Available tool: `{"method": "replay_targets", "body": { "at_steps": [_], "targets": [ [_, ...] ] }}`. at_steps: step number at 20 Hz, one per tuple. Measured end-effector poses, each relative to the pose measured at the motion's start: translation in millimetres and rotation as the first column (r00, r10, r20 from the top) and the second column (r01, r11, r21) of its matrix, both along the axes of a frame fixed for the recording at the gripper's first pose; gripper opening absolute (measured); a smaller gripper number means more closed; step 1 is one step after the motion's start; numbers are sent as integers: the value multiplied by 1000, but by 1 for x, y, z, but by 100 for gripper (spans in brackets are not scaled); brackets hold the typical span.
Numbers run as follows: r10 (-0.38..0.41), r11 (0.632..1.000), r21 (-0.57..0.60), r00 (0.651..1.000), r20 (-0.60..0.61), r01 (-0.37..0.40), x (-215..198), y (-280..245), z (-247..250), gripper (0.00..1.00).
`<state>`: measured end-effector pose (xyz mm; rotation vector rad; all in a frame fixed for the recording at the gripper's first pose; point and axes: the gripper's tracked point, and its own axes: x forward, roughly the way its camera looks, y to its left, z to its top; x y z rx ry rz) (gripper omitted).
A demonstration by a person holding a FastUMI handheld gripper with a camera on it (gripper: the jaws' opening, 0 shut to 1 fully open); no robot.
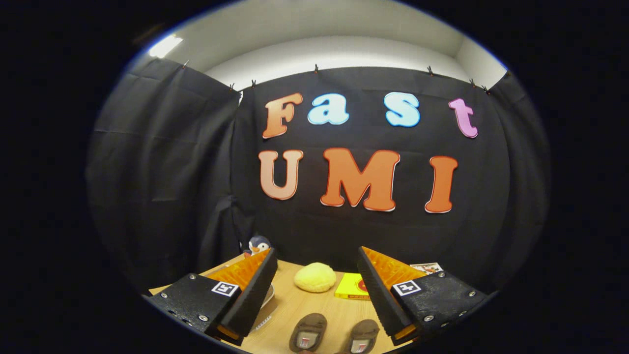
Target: Open the storage box then place both shoes into the box .Put the left shoe in first, then the right shoe, with the right side of both shoes facing outward in a uniform manner.
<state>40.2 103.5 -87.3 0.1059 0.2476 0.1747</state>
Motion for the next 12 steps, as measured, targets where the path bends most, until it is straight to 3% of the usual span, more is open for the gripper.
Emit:
{"method": "replay_targets", "body": {
  "at_steps": [4,8,12],
  "targets": [
    [66,998,13,989,-131,-65,3,35,-46,98],
    [161,985,102,964,-213,-142,-1,73,-77,98],
    [283,947,247,895,-344,-204,-9,114,-115,98]
  ]
}}
